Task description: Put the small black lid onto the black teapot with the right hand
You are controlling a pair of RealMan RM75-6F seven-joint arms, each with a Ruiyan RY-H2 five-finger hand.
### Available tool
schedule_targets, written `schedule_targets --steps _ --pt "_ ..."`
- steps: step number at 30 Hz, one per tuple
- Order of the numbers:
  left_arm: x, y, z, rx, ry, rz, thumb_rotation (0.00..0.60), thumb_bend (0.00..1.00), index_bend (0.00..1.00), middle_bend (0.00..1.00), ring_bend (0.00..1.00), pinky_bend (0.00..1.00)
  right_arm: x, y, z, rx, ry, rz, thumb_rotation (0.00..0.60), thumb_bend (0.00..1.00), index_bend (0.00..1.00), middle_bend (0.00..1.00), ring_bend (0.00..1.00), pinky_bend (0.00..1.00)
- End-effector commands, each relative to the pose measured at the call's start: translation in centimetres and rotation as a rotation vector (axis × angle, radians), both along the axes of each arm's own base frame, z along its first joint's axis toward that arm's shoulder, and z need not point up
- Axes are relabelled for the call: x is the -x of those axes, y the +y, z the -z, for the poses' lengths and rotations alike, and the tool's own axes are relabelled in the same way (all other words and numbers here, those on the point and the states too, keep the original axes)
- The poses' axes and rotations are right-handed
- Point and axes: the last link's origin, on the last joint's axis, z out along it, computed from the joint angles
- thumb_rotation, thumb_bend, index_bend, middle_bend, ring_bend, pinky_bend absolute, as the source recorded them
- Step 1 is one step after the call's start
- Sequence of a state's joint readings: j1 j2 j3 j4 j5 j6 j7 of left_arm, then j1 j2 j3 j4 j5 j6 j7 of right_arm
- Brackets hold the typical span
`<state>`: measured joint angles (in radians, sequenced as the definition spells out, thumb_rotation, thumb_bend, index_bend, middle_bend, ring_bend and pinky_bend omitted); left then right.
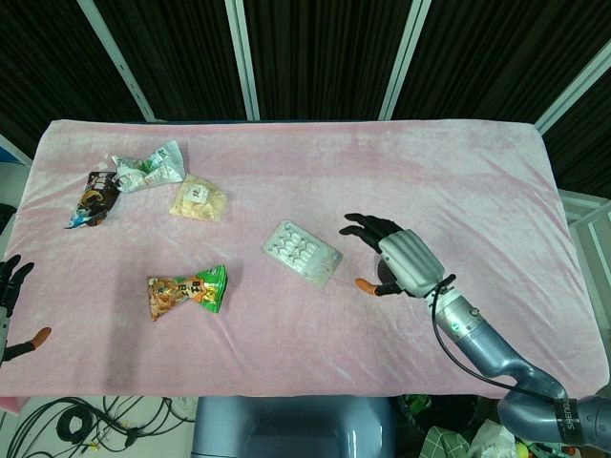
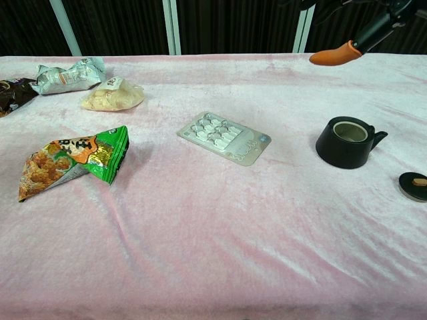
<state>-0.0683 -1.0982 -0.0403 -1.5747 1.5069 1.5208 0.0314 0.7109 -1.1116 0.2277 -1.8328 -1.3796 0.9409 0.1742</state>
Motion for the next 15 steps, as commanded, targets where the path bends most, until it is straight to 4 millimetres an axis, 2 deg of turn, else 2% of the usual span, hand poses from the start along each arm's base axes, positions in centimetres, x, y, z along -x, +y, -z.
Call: schedule_targets --steps 1,6,15 --pt "-0.1 0.1 0.1 0.003 0.001 0.0 0.6 0.17 0.09 0.0 0.0 0.0 -0.5 -0.1 0.2 0.007 -0.016 -0.009 0.6 0.17 0.22 0.09 0.13 0.18" --pt "-0.3 0.6 0.0 0.003 -0.005 0.021 0.6 0.17 0.09 0.0 0.0 0.0 -1.4 0.0 0.4 0.008 -0.048 -0.024 0.6 0.17 0.22 0.09 0.13 0.18" --pt "-0.7 0.8 0.1 0.008 -0.015 0.111 0.6 0.16 0.09 0.0 0.0 0.0 -1.5 0.4 0.4 0.001 -0.026 -0.003 0.6 0.17 0.22 0.09 0.13 0.18"
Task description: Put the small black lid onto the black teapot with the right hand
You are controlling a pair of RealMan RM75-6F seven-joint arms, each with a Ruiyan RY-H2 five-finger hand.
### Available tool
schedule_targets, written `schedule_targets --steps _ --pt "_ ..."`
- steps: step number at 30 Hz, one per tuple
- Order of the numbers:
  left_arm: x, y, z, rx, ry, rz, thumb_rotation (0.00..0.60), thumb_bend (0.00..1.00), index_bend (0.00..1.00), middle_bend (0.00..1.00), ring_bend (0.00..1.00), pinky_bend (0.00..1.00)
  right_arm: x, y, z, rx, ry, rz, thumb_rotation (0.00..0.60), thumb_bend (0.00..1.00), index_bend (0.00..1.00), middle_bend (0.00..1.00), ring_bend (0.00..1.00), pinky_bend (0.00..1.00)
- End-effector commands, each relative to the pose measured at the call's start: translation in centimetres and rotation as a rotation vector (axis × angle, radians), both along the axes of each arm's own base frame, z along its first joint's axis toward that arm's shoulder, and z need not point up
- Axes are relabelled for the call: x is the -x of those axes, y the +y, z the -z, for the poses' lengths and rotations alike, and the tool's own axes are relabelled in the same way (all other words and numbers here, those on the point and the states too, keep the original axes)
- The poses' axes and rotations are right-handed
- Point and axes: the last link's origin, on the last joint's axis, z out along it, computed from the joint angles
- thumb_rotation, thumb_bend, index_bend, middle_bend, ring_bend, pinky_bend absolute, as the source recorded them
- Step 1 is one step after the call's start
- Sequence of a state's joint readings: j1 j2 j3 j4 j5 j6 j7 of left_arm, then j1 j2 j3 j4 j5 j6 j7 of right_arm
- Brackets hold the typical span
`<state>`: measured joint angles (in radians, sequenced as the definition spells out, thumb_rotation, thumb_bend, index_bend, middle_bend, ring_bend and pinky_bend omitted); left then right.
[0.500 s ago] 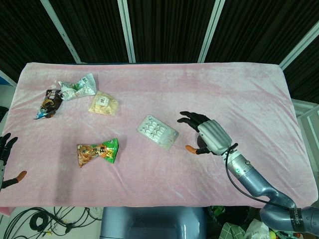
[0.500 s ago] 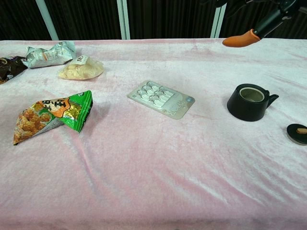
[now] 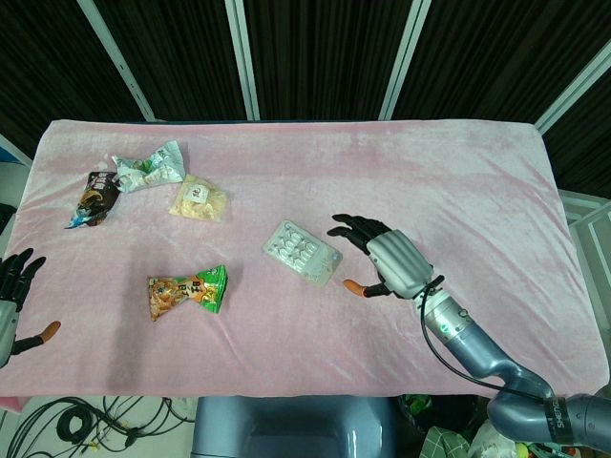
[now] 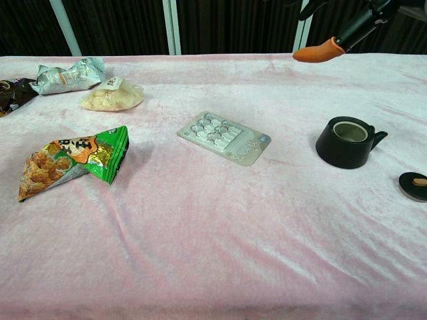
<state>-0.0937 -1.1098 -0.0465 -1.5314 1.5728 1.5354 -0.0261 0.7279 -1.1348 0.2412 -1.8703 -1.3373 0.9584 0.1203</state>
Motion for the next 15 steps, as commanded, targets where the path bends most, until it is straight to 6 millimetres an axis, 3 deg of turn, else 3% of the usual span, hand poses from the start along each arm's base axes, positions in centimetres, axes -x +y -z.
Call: schedule_targets --steps 1,15 --pt "0.02 -0.19 0.05 -0.007 0.008 0.02 0.6 0.16 0.09 0.0 0.0 0.0 0.16 0.2 -0.13 -0.007 0.007 0.009 0.6 0.17 0.22 0.08 0.13 0.18" --pt "0.39 -0.47 0.0 -0.012 -0.018 -0.034 0.6 0.16 0.09 0.0 0.0 0.0 1.12 0.75 -0.97 0.019 0.053 0.025 0.6 0.17 0.22 0.08 0.13 0.18"
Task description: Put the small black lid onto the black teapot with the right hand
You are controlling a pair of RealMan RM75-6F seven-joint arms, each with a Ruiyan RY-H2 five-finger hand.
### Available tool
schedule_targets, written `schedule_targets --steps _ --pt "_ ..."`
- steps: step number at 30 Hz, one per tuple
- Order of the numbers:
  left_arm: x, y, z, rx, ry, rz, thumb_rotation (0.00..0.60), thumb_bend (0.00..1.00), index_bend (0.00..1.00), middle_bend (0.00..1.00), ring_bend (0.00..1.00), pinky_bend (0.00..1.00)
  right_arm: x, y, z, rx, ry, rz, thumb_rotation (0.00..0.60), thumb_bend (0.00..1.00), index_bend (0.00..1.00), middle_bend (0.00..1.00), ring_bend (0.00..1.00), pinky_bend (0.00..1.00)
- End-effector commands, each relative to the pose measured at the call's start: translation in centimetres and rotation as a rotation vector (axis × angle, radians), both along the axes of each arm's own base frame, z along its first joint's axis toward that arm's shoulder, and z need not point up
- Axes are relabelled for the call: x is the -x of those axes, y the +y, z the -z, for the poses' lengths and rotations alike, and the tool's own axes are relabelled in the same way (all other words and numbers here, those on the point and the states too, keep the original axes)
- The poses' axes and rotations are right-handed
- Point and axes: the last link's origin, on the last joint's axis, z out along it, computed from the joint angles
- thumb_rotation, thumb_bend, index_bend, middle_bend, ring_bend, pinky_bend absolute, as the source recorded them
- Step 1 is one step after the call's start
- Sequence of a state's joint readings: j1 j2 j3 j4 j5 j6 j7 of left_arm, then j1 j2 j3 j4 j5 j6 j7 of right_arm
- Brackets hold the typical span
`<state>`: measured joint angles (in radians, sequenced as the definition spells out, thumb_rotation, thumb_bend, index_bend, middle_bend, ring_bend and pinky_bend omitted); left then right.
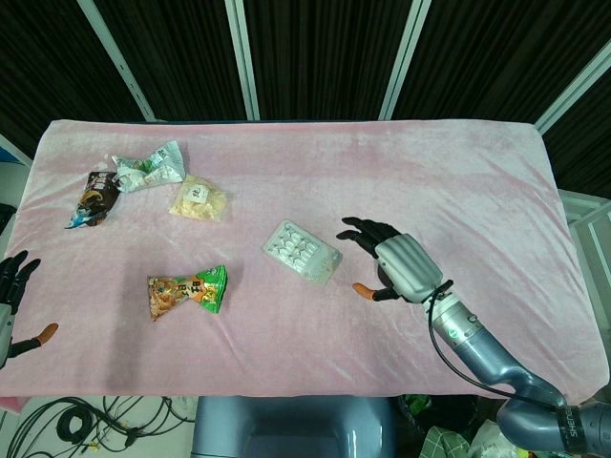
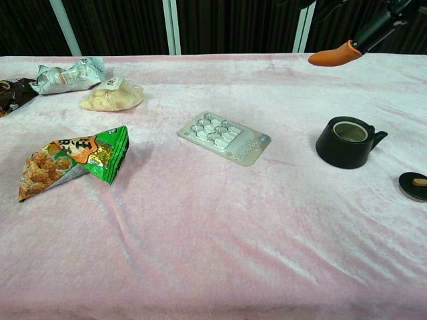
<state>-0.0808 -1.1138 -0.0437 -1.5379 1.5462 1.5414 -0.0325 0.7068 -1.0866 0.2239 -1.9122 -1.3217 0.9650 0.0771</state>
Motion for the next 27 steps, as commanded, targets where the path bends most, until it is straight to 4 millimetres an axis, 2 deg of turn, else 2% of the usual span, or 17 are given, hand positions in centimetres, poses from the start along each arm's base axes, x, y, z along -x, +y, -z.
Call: schedule_targets --steps 1,8,16,21,27 --pt "0.0 0.0 0.0 0.003 0.001 0.002 0.6 0.16 0.09 0.0 0.0 0.0 0.5 0.1 -0.2 0.009 0.007 0.012 0.6 0.17 0.22 0.08 0.13 0.18" --pt "0.0 -0.1 0.0 0.004 -0.004 0.002 0.6 0.16 0.09 0.0 0.0 0.0 2.6 0.8 -1.5 0.061 0.044 0.062 0.6 0.17 0.22 0.08 0.13 0.18" --pt "0.0 -0.1 0.0 0.015 -0.01 -0.004 0.6 0.16 0.09 0.0 0.0 0.0 10.2 3.9 -2.3 0.097 0.162 0.275 0.6 0.17 0.24 0.08 0.13 0.18" --pt "0.0 -0.1 0.1 0.015 -0.007 -0.005 0.6 0.16 0.09 0.0 0.0 0.0 13.4 5.1 -1.9 0.104 0.134 0.378 0.6 0.17 0.32 0.08 0.13 0.18" --pt "0.0 -0.1 0.2 0.019 -0.007 -0.007 0.6 0.16 0.09 0.0 0.0 0.0 16.4 5.6 0.1 0.094 0.113 0.461 0.6 0.17 0.42 0.08 0.13 0.18"
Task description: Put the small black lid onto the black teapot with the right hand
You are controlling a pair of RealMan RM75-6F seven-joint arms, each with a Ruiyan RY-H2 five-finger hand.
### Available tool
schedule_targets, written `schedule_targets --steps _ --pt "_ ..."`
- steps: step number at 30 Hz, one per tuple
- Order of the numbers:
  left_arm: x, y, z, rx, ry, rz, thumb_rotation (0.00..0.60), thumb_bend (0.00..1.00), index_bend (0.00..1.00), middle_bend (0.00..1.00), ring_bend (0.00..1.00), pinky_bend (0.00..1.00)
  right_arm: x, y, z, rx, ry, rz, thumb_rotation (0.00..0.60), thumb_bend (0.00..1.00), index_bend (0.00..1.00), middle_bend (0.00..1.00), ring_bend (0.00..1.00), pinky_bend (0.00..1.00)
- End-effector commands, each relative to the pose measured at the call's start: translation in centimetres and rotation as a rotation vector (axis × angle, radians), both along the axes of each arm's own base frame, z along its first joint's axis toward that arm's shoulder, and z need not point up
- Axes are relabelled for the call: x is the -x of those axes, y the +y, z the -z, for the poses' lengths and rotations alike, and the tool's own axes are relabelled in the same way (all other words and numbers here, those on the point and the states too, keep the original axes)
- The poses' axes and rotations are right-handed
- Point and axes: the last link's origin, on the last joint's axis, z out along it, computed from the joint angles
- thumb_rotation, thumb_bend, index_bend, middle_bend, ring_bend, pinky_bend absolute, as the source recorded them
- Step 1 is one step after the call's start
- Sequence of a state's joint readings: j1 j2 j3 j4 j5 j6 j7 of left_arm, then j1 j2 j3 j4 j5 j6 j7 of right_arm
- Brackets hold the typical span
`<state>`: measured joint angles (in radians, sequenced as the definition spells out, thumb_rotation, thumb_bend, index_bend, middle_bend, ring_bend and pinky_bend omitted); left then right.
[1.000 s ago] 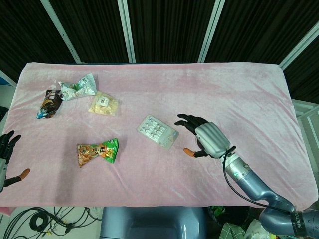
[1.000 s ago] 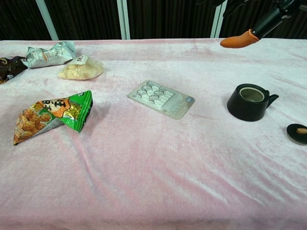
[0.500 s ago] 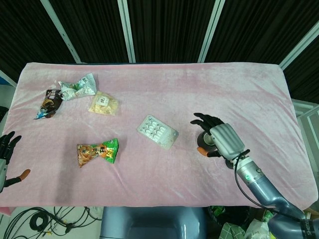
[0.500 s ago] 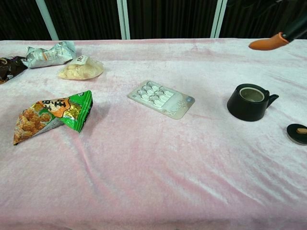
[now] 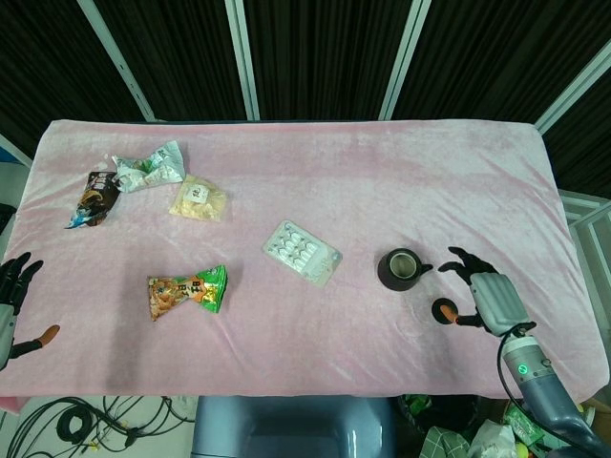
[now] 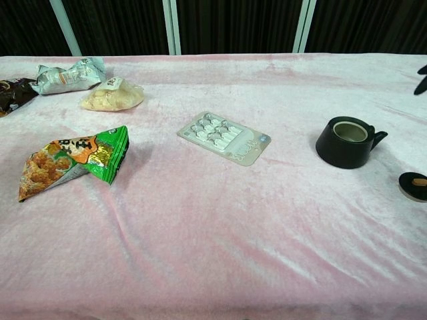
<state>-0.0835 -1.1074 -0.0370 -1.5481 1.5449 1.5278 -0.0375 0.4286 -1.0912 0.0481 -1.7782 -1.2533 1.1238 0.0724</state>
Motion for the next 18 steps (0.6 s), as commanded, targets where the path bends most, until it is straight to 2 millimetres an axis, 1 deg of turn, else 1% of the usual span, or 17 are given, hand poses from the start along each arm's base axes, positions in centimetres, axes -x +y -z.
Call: schedule_targets --steps 1,9,18 --pt "0.0 0.0 0.0 0.001 0.001 0.001 0.6 0.16 0.09 0.0 0.0 0.0 1.8 0.4 1.4 -0.002 -0.02 0.057 0.6 0.17 0.43 0.08 0.13 0.18" --pt "0.0 -0.1 -0.1 -0.002 -0.001 -0.001 0.6 0.16 0.09 0.0 0.0 0.0 3.8 -0.1 3.8 0.002 -0.028 0.108 0.6 0.18 0.49 0.08 0.13 0.18" --pt "0.1 0.0 -0.1 0.003 0.004 -0.008 0.6 0.16 0.09 0.0 0.0 0.0 5.4 -0.3 5.3 -0.002 0.027 0.126 0.6 0.19 0.52 0.08 0.13 0.18"
